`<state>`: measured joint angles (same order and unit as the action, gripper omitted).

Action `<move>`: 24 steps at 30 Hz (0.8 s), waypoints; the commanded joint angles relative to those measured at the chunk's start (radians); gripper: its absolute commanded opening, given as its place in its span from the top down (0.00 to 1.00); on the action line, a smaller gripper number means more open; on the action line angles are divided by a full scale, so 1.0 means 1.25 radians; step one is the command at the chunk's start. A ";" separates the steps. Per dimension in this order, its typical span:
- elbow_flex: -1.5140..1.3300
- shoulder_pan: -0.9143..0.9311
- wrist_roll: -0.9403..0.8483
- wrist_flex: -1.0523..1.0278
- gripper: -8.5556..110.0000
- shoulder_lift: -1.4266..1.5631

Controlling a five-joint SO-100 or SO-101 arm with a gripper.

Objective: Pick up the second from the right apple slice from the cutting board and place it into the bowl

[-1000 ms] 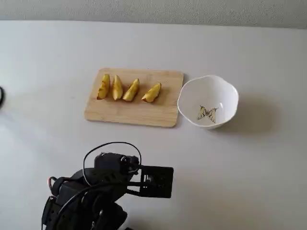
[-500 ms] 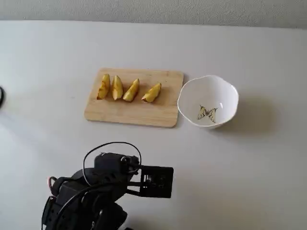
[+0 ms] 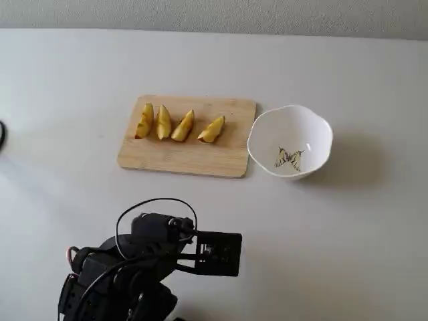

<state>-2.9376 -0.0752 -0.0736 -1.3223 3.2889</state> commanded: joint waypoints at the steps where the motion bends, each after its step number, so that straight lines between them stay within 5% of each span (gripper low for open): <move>1: -0.022 0.009 -0.005 0.000 0.93 0.001; 13: -0.022 -0.036 -0.044 0.001 0.91 0.001; 16: -0.022 -0.129 -0.131 0.001 0.87 0.001; 19: -0.043 -0.184 -0.367 0.066 0.86 0.004; 24: 0.064 -0.308 -0.455 0.072 0.77 -0.091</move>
<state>-2.9821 -0.3467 -0.5154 -1.2548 3.2827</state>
